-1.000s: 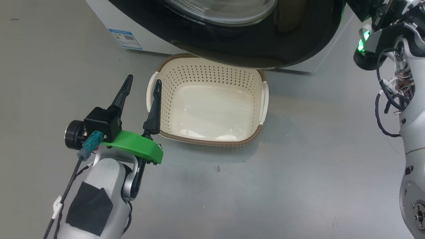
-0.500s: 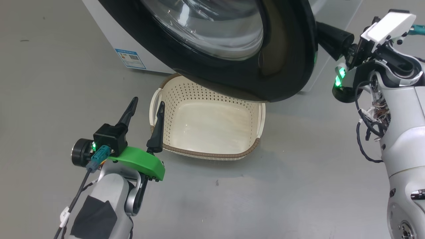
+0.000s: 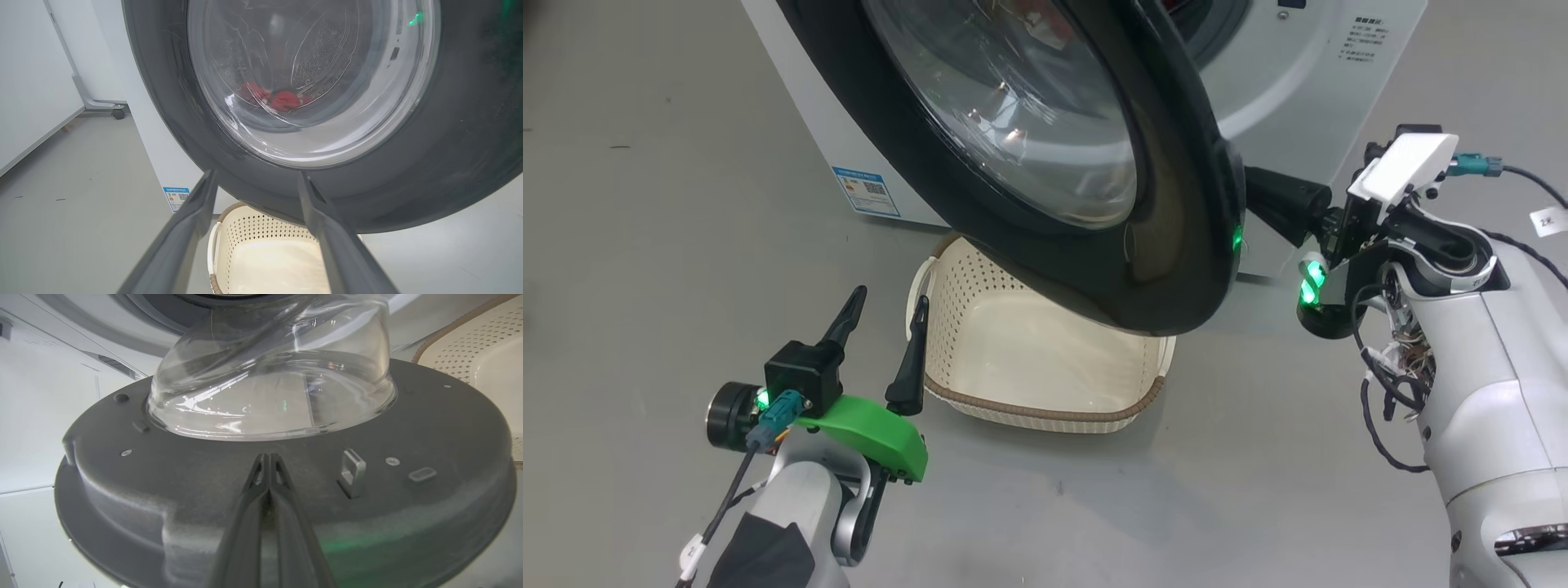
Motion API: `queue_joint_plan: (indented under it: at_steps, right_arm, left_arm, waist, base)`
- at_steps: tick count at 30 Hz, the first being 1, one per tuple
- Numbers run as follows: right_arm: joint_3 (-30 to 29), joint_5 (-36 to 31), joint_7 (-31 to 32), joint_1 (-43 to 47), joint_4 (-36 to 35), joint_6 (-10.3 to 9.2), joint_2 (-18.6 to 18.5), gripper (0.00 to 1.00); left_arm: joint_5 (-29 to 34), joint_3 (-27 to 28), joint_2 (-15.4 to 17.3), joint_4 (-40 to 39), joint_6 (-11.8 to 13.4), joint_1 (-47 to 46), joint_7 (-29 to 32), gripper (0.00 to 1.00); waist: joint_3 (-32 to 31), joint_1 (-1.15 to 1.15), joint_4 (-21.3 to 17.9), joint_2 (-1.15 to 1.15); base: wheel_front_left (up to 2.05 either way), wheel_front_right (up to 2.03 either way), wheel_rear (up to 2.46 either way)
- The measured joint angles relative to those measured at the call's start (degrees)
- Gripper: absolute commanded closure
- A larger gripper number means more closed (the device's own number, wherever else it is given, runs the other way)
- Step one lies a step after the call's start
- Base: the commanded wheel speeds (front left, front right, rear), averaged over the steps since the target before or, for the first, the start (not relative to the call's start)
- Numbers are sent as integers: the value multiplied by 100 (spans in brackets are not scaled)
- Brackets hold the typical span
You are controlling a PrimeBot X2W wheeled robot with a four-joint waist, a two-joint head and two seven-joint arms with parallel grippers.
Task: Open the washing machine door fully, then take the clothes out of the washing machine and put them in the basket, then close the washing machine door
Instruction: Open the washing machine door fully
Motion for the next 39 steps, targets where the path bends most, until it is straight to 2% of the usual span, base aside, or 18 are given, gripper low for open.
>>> queue_joint_plan:
  at_steps: [15, 24, 39]
  right_arm:
    - [578, 256, 399, 702, -434, 47, 67, 100]
    - [1248, 954, 513, 1045, -999, 47, 66, 100]
    - [2145, 1334, 93, 1423, -1484, 48, 68, 100]
  left_arm:
    - [-2, -116, 1, 179, -5, 170, 9, 0]
    - [-29, -133, 1, 219, -3, 242, 59, 0]
    - [-30, -190, 1, 213, 0, 276, 83, 0]
  waist:
    - [-418, 0, 282, 0]
    - [-594, 0, 525, 0]
    - [-746, 0, 1012, 0]
  base:
    - [0, 0, 0]
    - [0, 0, 0]
    - [0, 0, 0]
